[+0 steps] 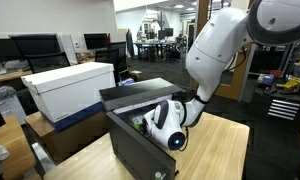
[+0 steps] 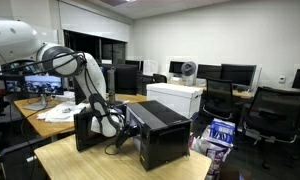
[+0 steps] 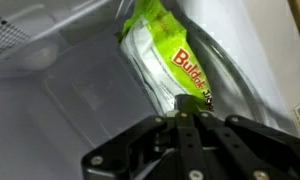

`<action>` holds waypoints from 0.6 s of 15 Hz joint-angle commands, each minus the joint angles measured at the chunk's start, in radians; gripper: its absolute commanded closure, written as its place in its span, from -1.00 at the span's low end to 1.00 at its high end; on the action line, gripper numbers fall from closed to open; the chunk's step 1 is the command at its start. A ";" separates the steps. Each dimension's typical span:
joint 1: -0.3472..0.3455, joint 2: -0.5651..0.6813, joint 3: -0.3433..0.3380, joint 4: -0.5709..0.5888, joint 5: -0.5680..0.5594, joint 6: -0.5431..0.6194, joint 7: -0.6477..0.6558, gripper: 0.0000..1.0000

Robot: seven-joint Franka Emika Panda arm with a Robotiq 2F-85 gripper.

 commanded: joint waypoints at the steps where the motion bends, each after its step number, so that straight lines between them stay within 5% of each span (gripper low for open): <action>1: -0.001 0.036 0.004 0.074 0.061 0.015 -0.018 1.00; 5: 0.006 0.047 -0.002 0.103 0.122 0.020 -0.035 1.00; 6: 0.005 0.017 -0.004 0.059 0.167 0.020 -0.056 0.48; 9: 0.000 -0.059 -0.001 -0.040 0.260 0.052 -0.089 0.21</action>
